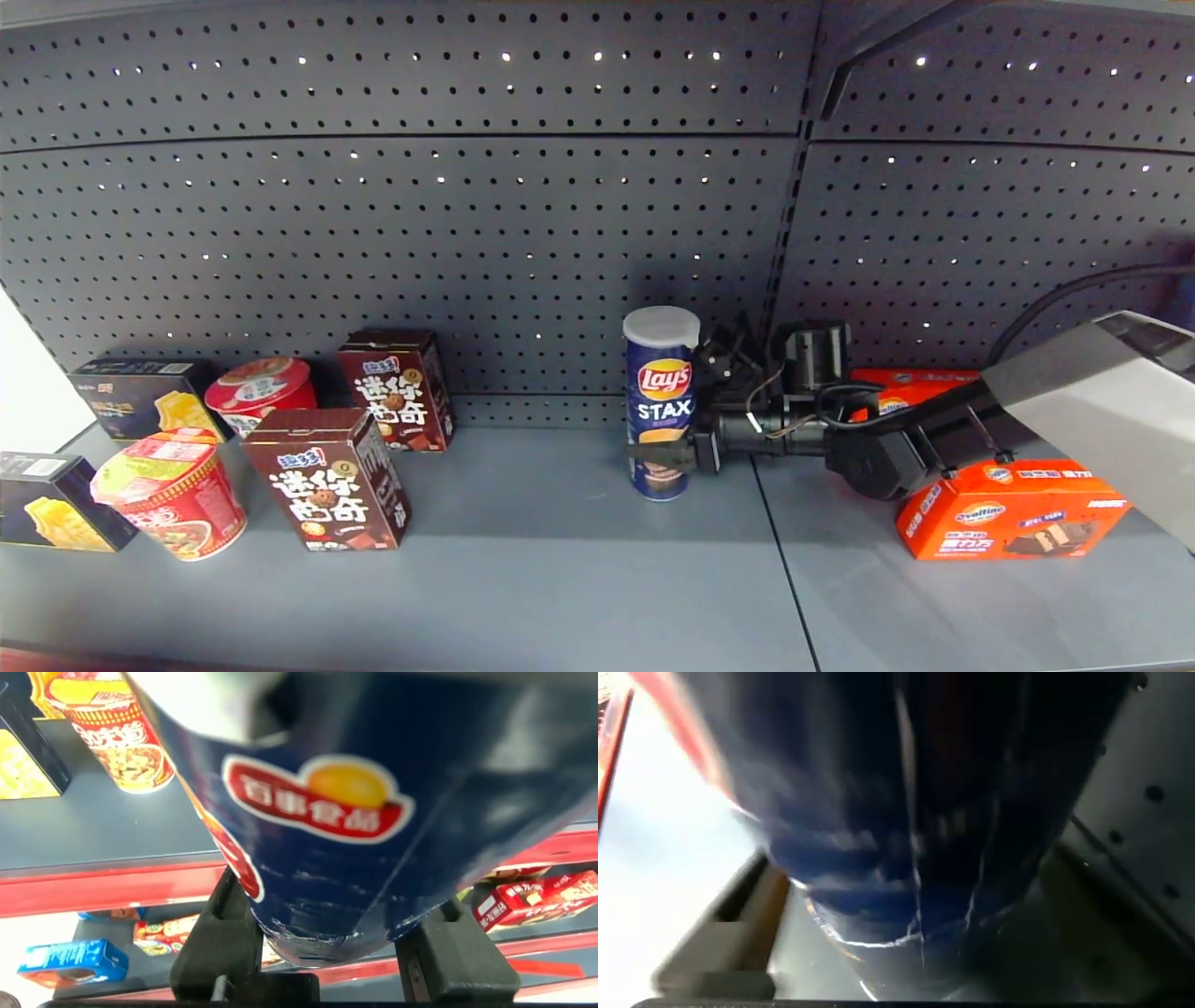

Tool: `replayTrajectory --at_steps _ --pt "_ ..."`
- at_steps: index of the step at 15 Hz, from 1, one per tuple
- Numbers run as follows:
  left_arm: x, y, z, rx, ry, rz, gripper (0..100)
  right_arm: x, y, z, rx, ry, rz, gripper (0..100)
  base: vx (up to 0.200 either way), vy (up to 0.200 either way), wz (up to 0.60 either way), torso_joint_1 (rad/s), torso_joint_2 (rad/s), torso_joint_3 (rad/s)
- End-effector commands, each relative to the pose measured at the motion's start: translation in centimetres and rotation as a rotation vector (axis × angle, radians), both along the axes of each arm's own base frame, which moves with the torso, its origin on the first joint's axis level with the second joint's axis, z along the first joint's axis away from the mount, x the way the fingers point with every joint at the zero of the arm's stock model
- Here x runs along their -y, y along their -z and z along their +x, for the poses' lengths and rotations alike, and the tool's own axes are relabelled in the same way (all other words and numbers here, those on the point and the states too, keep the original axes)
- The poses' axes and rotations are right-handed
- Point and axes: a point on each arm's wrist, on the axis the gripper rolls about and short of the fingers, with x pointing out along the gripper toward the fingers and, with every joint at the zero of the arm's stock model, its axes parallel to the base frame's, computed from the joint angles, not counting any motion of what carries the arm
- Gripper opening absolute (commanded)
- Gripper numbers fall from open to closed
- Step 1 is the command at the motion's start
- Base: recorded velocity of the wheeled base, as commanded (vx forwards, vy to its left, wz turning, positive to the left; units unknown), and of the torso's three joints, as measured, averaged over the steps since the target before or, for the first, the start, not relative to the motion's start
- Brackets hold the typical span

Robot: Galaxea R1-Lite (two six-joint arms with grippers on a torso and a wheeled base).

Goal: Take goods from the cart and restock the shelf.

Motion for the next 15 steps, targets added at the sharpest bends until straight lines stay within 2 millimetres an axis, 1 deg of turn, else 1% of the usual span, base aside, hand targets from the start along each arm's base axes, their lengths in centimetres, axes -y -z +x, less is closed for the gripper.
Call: replayTrajectory --at_steps 1,3,4,6,7,9,11,12,14,15 --pt "0.0 0.3 0.1 -0.012 0.000 0.001 0 -0.4 0.1 -0.2 -0.005 0.021 -0.005 0 0.000 0.000 0.00 0.000 0.00 0.000" --pt "0.0 0.6 0.1 -0.017 -0.002 0.002 0 -0.4 -0.8 -0.9 0.009 0.034 -0.005 0 0.000 0.000 0.00 0.000 0.00 0.000" --pt "0.0 0.6 0.1 -0.017 -0.002 0.002 0 -0.2 -2.0 -1.8 0.024 0.035 0.003 0 0.000 0.000 0.00 0.000 0.00 0.000" --pt "0.0 0.6 0.0 -0.012 -0.002 0.001 0 0.4 -3.5 -4.0 0.035 0.067 -0.003 0 0.000 0.000 0.00 0.000 0.00 0.000" --pt "0.0 0.7 -0.1 -0.009 -0.002 0.001 0 0.5 -3.9 -4.7 0.039 0.079 -0.006 0 0.000 0.000 0.00 0.000 0.00 0.000" --pt "0.0 0.7 -0.1 -0.006 -0.002 0.001 0 1.6 -5.3 -7.6 0.050 0.114 -0.017 0 0.000 0.000 0.00 0.000 0.00 0.000" --pt "0.0 0.6 -0.3 0.016 -0.005 0.000 0 2.4 -5.7 -9.9 0.085 0.159 -0.014 0 0.000 0.000 0.00 0.000 0.00 0.000" --pt "0.0 0.5 -0.4 0.023 -0.006 0.000 0 2.7 -5.8 -10.6 0.107 0.187 0.001 0 0.000 0.000 0.00 0.000 0.00 0.000" --pt "0.0 0.2 -0.5 0.037 -0.008 -0.001 0 2.8 -6.0 -13.0 0.099 0.219 0.086 0 0.000 0.000 0.00 0.000 0.00 0.000" --pt "0.0 0.1 -0.5 0.039 -0.009 -0.001 0 2.8 -5.6 -14.4 0.078 0.228 0.112 0 0.000 0.000 0.00 0.000 0.00 0.000"
